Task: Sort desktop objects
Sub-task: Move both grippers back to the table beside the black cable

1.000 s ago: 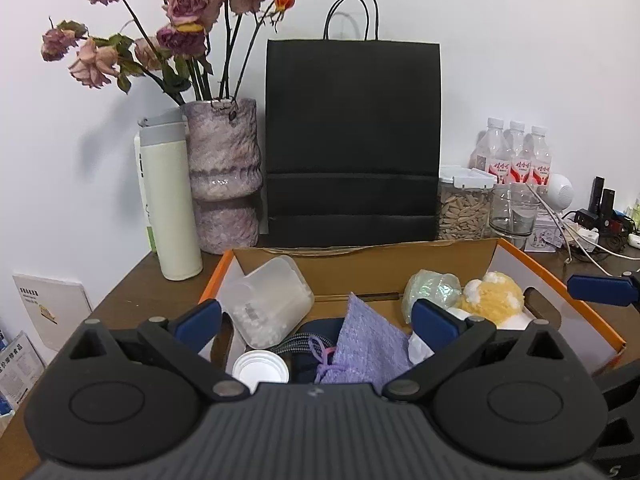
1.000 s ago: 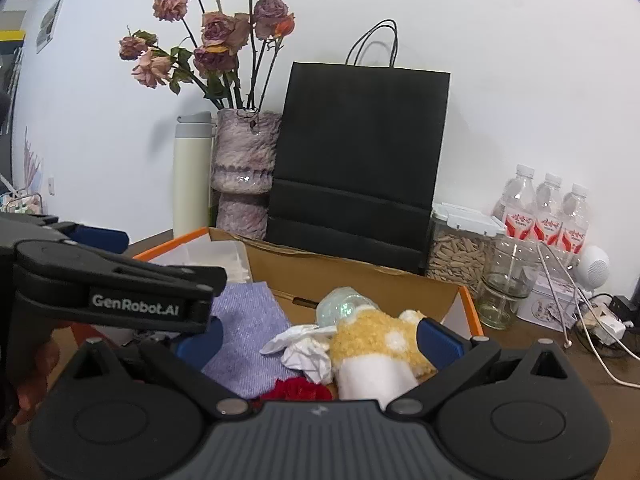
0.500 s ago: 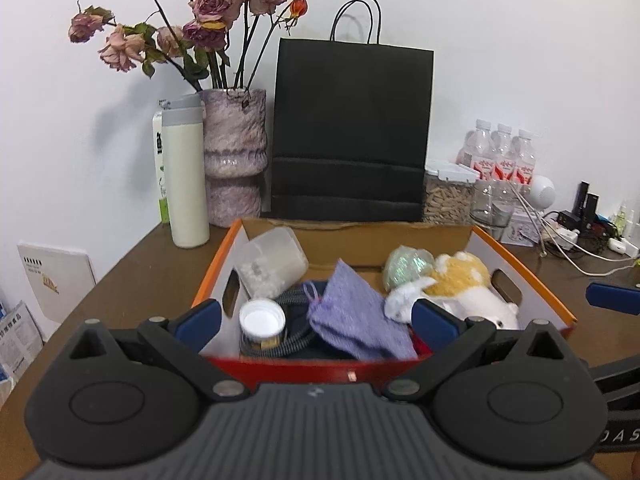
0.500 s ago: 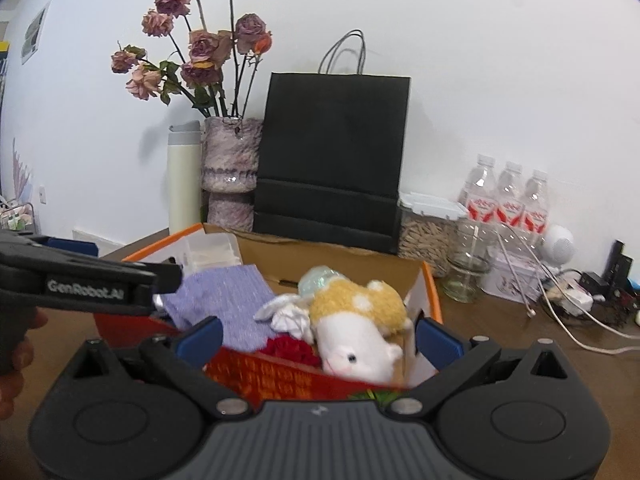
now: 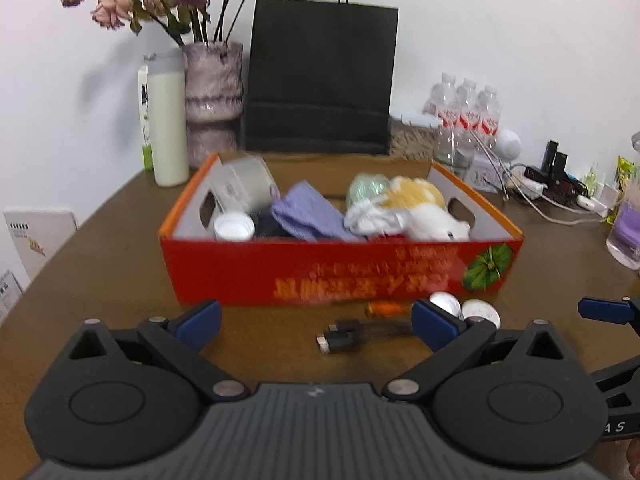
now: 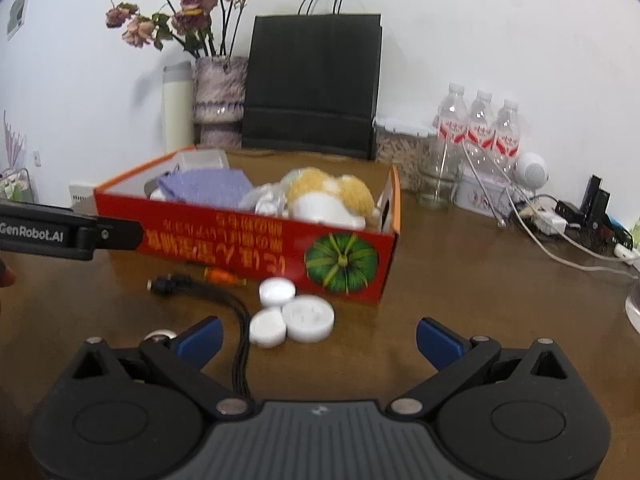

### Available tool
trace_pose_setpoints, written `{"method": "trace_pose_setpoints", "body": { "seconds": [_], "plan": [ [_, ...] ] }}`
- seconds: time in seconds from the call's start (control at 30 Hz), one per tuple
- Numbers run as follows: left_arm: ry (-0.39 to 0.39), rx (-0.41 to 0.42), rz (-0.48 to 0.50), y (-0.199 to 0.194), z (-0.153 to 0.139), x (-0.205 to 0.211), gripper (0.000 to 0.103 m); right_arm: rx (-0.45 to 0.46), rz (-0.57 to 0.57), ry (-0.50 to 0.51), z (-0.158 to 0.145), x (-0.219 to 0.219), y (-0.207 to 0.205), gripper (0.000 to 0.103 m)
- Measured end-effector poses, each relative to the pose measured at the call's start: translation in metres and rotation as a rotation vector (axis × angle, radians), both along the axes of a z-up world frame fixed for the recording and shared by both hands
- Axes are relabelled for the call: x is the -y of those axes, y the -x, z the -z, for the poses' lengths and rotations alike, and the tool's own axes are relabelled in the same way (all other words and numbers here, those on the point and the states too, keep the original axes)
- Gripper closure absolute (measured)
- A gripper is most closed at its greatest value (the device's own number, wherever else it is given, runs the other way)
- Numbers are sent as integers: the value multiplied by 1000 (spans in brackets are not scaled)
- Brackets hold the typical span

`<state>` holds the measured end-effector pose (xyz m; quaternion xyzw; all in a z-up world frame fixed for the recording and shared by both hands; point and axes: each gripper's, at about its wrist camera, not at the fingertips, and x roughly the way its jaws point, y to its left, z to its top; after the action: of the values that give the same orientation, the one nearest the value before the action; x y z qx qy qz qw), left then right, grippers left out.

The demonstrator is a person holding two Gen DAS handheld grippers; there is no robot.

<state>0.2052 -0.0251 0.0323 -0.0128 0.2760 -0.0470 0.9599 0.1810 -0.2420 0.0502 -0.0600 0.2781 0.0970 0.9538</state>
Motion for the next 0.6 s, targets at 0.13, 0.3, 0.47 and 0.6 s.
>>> {"method": "trace_pose_setpoints", "body": {
  "seconds": [0.13,0.3,0.47,0.6],
  "plan": [
    [-11,-33,21,7,9,9,0,-17,-11,12,6,0,9,0],
    [-19,-68,57,12,20,21,0,-37,-16,28,12,0,13,0],
    [-85,-98,85,13,32,38,0,-60,-18,45,19,-1,14,0],
    [-120,-125,78,9,42,46,0,-72,-12,52,23,2,15,0]
  ]
}}
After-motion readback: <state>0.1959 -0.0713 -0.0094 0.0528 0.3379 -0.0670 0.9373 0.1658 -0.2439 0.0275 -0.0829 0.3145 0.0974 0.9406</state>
